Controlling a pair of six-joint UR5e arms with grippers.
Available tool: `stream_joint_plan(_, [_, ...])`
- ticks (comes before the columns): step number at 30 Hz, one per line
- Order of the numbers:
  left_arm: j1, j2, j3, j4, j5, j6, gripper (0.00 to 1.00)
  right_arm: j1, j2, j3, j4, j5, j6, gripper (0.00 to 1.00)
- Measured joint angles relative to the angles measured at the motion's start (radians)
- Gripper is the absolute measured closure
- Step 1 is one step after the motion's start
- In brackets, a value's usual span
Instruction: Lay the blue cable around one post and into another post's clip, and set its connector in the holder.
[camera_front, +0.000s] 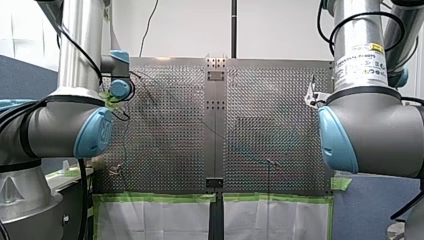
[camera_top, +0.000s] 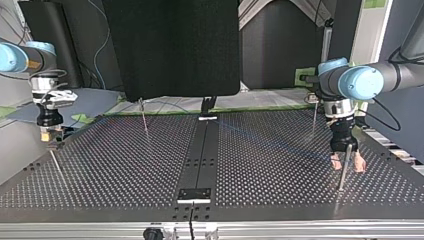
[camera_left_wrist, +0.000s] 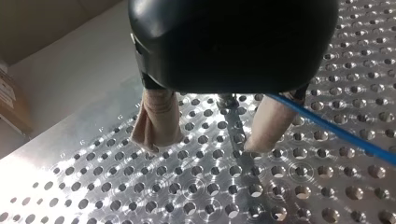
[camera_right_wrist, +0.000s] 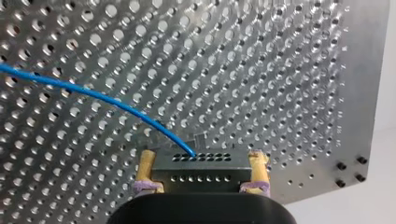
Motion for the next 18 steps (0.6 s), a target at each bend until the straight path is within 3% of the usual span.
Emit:
stream_joint_plan(8, [-0.002,0.0,0.0,0.0,0.0,0.003,0.0,-0.015,0.006,-0.025,0.053,-0.016,0.004,1.0])
stream_joint_plan(18, [-0.005,0.0,0.0,0.0,0.0,0.006,0.0,-0.032,0.008,-0.054,0.124,-0.031,-0.009,1.0])
